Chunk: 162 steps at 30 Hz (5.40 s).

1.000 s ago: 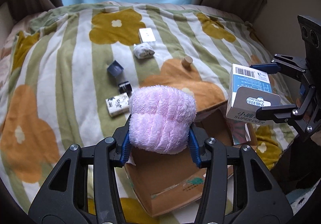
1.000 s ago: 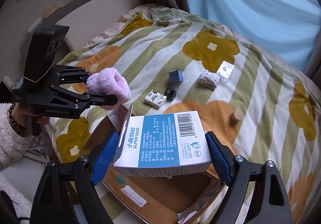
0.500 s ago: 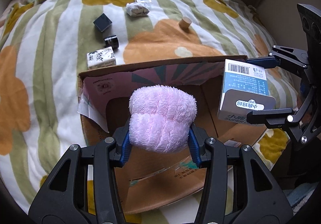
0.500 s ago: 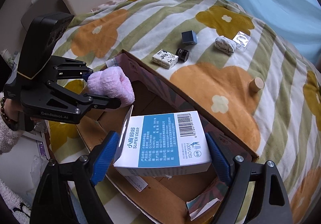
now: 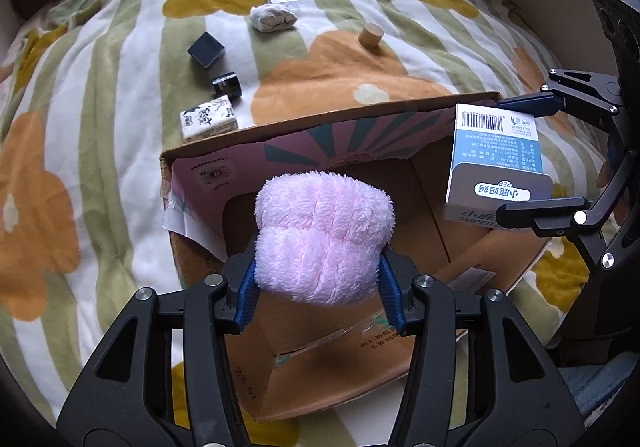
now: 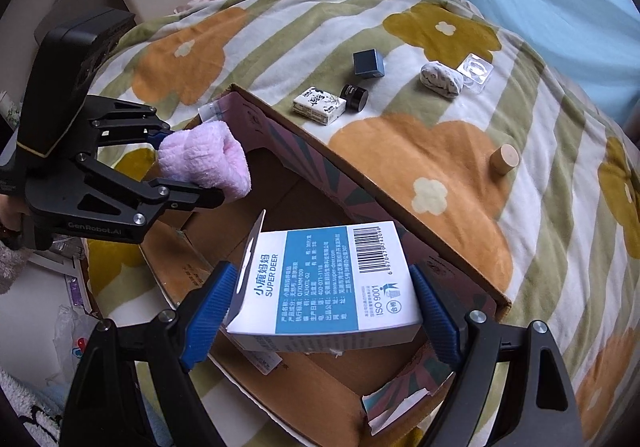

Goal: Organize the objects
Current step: 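Carry the towel and box into the cardboard box and open both tools, then move both tools back toward the remaining items on the bed, then grasp the white tissue pack with the left tool while the right tool grasps the sock bundle, then lift both items over the cardboard box and release them inside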

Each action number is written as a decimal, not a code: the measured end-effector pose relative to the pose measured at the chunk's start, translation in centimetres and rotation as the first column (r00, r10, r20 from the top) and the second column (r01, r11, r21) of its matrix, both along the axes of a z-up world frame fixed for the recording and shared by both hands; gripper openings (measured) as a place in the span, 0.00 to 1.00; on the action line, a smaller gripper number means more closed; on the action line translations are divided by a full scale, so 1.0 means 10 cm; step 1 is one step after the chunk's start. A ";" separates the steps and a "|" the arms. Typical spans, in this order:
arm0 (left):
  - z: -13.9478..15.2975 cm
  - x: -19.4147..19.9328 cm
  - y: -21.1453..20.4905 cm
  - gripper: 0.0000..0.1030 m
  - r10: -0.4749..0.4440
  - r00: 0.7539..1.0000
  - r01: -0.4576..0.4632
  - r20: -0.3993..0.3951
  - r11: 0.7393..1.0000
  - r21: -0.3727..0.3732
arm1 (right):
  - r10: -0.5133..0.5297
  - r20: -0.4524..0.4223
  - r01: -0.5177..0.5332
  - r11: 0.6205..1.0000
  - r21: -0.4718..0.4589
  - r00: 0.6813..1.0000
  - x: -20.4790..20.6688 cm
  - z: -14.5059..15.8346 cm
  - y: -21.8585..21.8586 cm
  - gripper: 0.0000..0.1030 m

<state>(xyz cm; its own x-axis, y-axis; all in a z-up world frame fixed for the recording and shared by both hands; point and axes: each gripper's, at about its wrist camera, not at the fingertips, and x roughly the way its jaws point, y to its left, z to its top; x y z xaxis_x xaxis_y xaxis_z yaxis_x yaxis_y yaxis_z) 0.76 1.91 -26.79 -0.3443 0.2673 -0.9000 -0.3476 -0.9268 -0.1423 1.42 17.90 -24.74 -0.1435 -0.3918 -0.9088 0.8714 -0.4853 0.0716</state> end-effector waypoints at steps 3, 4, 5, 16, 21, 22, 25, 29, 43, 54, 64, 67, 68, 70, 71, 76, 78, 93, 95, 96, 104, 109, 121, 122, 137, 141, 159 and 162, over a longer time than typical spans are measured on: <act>0.01 0.01 -0.02 1.00 0.017 1.000 -0.017 0.000 1.000 0.019 | -0.002 -0.017 0.002 1.000 0.011 1.000 0.00 -0.02 0.02 0.83; 0.03 0.02 -0.03 1.00 0.018 1.000 -0.017 -0.008 0.999 0.036 | -0.008 -0.011 0.008 1.000 0.023 1.000 -0.02 -0.05 0.03 0.83; 0.04 0.02 -0.03 1.00 0.016 1.000 -0.016 -0.007 0.999 0.043 | -0.015 -0.005 0.015 0.999 0.036 1.000 -0.03 -0.08 0.04 0.83; 0.13 0.01 -0.05 1.00 0.020 1.000 -0.020 -0.001 1.000 0.024 | -0.030 0.014 0.029 0.998 0.055 0.999 -0.06 -0.14 0.13 1.00; 0.22 0.01 -0.10 1.00 0.027 1.000 -0.026 -0.011 0.999 0.021 | -0.030 0.027 0.029 0.998 0.064 0.999 -0.09 -0.08 0.13 1.00; 0.23 0.01 -0.12 1.00 0.028 1.000 -0.027 -0.013 0.999 0.021 | -0.034 0.035 0.032 0.997 0.064 0.999 -0.10 -0.06 0.13 1.00; 0.27 0.00 -0.17 1.00 0.033 0.999 -0.032 -0.016 0.999 0.028 | -0.029 0.061 0.024 0.997 0.075 0.998 -0.12 0.00 0.12 1.00; 0.33 -0.02 -0.22 1.00 0.034 0.999 -0.033 -0.022 0.999 0.025 | -0.046 0.026 0.045 0.997 0.066 0.999 -0.14 0.10 0.12 1.00; 0.48 -0.34 -0.49 1.00 0.076 0.996 -0.074 -0.036 0.996 0.048 | -0.077 0.024 0.077 0.997 -0.001 0.997 -0.30 0.33 -0.06 1.00; 0.51 -1.00 -0.72 1.00 0.088 0.996 -0.090 0.026 0.994 0.055 | -0.147 0.010 0.148 0.986 -0.077 0.989 -0.80 0.59 -0.38 1.00; 0.10 -1.85 -0.74 1.00 0.082 0.977 -0.099 0.199 0.992 0.081 | -0.280 0.111 0.293 0.948 -0.128 0.954 -1.64 0.53 -0.73 1.00; -0.11 -2.05 -0.71 1.00 0.081 0.967 -0.096 0.242 0.994 0.047 | -0.325 0.128 0.340 0.933 -0.119 0.937 -1.88 0.41 -0.83 1.00; -0.19 -2.11 -0.71 1.00 0.082 0.963 -0.095 0.256 0.995 0.041 | -0.341 0.124 0.355 0.927 -0.120 0.932 -1.94 0.38 -0.86 1.00; -0.33 -2.18 -0.72 1.00 0.085 0.958 -0.099 0.276 0.995 0.035 | -0.361 0.115 0.374 0.920 -0.114 0.925 -2.06 0.30 -0.92 1.00; -0.39 -2.21 -0.73 1.00 0.088 0.955 -0.102 0.285 0.994 0.034 | -0.372 0.112 0.384 0.916 -0.112 0.921 -2.12 0.25 -0.95 1.00; -0.67 -2.30 -0.71 0.99 0.096 0.943 -0.110 0.319 0.994 0.024 | -0.407 0.113 0.418 0.902 -0.104 0.906 -2.39 -0.03 -1.10 1.00; -0.78 -2.30 -0.70 0.99 0.110 0.940 -0.124 0.322 0.992 0.024 | -0.412 0.105 0.422 0.901 -0.102 0.905 -2.47 -0.13 -1.16 1.00; -1.17 -2.33 -0.64 0.93 0.115 0.941 -0.152 0.319 0.984 0.094 | -0.432 0.077 0.435 0.899 -0.041 0.899 -2.80 -0.78 -1.44 1.00; -1.19 -2.35 -0.63 0.90 0.112 0.940 -0.152 0.323 0.983 0.099 | -0.435 0.073 0.438 0.898 -0.035 0.898 -2.83 -0.82 -1.46 1.00; -1.21 -2.36 -0.62 0.88 0.109 0.939 -0.150 0.326 0.983 0.103 | -0.437 0.071 0.440 0.898 -0.033 0.897 -2.85 -0.85 -1.48 1.00; -1.23 -2.35 -0.61 0.73 0.084 0.945 -0.120 0.317 0.988 0.098 | -0.442 0.066 0.444 0.896 -0.015 0.895 -2.89 -0.94 -1.53 0.86; -1.25 -2.34 -0.64 0.66 0.079 0.947 -0.112 0.313 0.990 0.089 | -0.447 0.058 0.447 0.894 0.000 0.893 -2.90 -0.98 -1.57 0.77; -1.21 -2.32 -0.68 0.61 0.073 0.950 -0.107 0.305 0.989 0.098 | -0.486 0.040 0.485 0.874 0.024 0.873 -2.90 -1.01 -1.58 0.62; -1.20 -2.31 -0.69 0.61 0.073 0.950 -0.109 0.304 0.989 0.102 | -0.487 0.038 0.486 0.874 0.024 0.873 -2.90 -1.01 -1.58 0.62; -0.81 -2.30 -0.83 0.61 0.109 0.963 -0.147 0.247 0.979 0.141 | -0.470 0.029 0.470 0.883 -0.001 0.882 -2.80 -0.81 -1.59 0.61; -0.65 -2.25 -0.85 0.61 0.121 0.967 -0.156 0.223 0.976 0.149 | -0.464 0.026 0.465 0.885 -0.024 0.885 -2.77 -0.68 -1.59 0.61; 0.42 -1.59 -0.81 0.61 0.196 0.978 -0.207 0.069 0.951 0.229 | -0.336 -0.019 0.329 0.932 -0.154 0.942 -2.11 0.43 -1.27 0.61; 0.57 -1.37 -0.74 0.61 0.208 0.977 -0.212 0.046 0.949 0.235 | -0.315 -0.026 0.306 0.937 -0.170 0.949 -1.94 0.62 -1.13 0.61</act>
